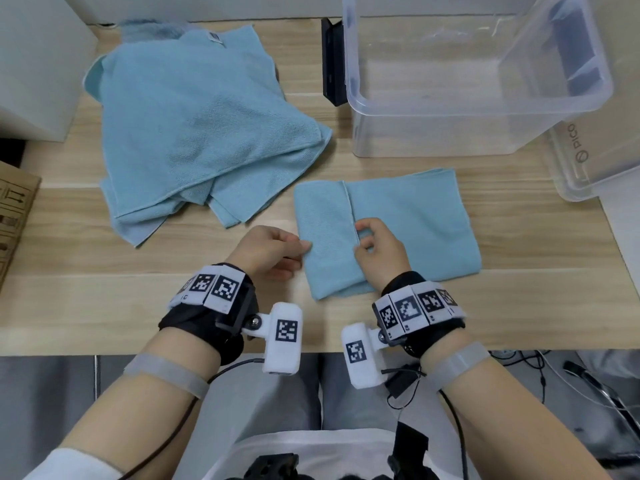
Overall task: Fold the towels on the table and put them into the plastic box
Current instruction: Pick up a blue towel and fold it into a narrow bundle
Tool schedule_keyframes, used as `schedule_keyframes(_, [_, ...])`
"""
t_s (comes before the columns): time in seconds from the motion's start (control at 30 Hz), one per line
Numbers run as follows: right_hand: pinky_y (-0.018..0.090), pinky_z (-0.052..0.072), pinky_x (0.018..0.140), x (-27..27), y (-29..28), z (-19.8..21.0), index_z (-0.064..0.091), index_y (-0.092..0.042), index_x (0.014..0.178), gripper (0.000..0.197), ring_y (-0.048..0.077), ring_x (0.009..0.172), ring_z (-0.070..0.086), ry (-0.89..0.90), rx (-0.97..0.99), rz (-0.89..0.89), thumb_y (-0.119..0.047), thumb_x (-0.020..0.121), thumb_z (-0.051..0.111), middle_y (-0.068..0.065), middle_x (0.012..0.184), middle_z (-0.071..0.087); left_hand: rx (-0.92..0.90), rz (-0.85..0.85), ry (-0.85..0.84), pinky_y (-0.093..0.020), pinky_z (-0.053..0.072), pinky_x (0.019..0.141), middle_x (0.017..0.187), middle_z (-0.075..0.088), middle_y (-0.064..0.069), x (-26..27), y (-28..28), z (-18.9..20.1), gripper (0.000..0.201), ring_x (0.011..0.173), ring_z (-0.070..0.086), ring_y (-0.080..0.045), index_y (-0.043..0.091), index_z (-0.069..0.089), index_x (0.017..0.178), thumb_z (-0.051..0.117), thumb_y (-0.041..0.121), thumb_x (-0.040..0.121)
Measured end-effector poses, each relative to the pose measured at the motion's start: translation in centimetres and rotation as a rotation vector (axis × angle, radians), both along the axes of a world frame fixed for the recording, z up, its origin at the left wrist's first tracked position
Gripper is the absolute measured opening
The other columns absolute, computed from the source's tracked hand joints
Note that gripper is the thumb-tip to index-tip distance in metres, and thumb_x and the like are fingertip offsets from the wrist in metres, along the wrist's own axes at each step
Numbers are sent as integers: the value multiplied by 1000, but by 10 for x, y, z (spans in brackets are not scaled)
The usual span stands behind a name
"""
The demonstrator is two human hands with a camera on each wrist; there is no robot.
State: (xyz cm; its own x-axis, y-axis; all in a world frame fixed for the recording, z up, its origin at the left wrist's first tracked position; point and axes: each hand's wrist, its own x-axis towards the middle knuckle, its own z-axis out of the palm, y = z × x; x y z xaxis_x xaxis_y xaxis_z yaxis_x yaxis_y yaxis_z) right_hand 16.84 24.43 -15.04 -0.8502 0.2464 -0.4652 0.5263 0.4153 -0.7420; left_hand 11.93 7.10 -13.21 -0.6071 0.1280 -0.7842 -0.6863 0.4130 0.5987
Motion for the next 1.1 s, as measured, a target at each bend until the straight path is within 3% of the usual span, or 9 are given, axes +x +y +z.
schedule_keyframes(0.23, [20, 34, 70, 0, 3, 7, 45, -15, 103, 38, 15, 76, 43, 107, 110, 64, 1, 71, 57, 0, 88, 43, -59, -119, 7, -19, 52, 47, 76, 65, -8, 1, 18, 0, 15, 58, 60, -16, 9, 56, 89, 68, 14, 80])
schedule_keyframes(0.33, [8, 37, 67, -2, 6, 15, 48, -19, 86, 31, 5, 68, 44, 176, -78, 32, 2, 72, 66, 1, 87, 46, -64, -125, 45, -21, 54, 51, 72, 63, -3, -2, 16, 6, 20, 58, 60, -14, 8, 56, 97, 66, 12, 80])
schedule_keyframes(0.43, [19, 44, 72, -5, 0, 36, 53, -20, 98, 16, 7, 74, 54, -45, -493, 32, -17, 84, 62, -2, 87, 55, -10, -111, 118, -24, 52, 52, 70, 57, -5, -2, 22, 17, 18, 58, 56, -14, 9, 52, 94, 63, 7, 81])
schedule_keyframes(0.53, [24, 49, 67, -7, 1, 40, 48, -18, 118, 30, 8, 77, 59, -138, -667, -60, -28, 90, 52, -3, 93, 56, 159, -130, 115, -22, 51, 60, 71, 55, -1, 1, 36, 27, 18, 61, 56, -11, 16, 50, 82, 60, 1, 82])
schedule_keyframes(0.67, [18, 53, 55, -2, 21, 30, 47, -11, 112, 26, 2, 61, 63, -31, -724, -251, -4, 88, 54, -3, 78, 64, 333, -303, 34, -18, 43, 75, 92, 62, 4, 4, 55, 30, 32, 83, 57, -5, 19, 62, 99, 52, -6, 82])
schedule_keyframes(0.73, [14, 53, 59, 1, 31, 22, 47, -7, 116, 34, -3, 58, 63, -13, -639, -280, 8, 85, 51, -2, 79, 65, 342, -271, 19, -17, 43, 71, 95, 63, 4, 2, 59, 27, 34, 77, 60, 0, 16, 61, 105, 47, -7, 85])
schedule_keyframes(0.83, [21, 51, 80, 5, 42, 14, 44, -1, 126, 42, 8, 84, 64, -24, -437, -196, 10, 86, 48, 9, 105, 62, 229, -53, 60, -20, 47, 65, 85, 61, -1, 0, 57, 17, 23, 64, 60, -5, 14, 59, 95, 48, -4, 87])
schedule_keyframes(0.93, [34, 46, 97, 6, 46, 12, 43, -5, 129, 41, 21, 108, 56, -22, -346, -151, 5, 89, 44, 11, 117, 58, 133, 79, 68, -25, 50, 67, 88, 56, -6, 0, 54, 6, 21, 72, 56, -15, 8, 52, 104, 53, -1, 86])
schedule_keyframes(1.1, [31, 50, 81, 4, 39, 8, 39, -7, 130, 40, 19, 88, 58, -21, -683, -360, 6, 92, 36, 7, 107, 57, 242, -40, -52, -25, 55, 69, 84, 67, -1, 5, 60, 4, 20, 71, 64, -10, 12, 58, 107, 58, 13, 87])
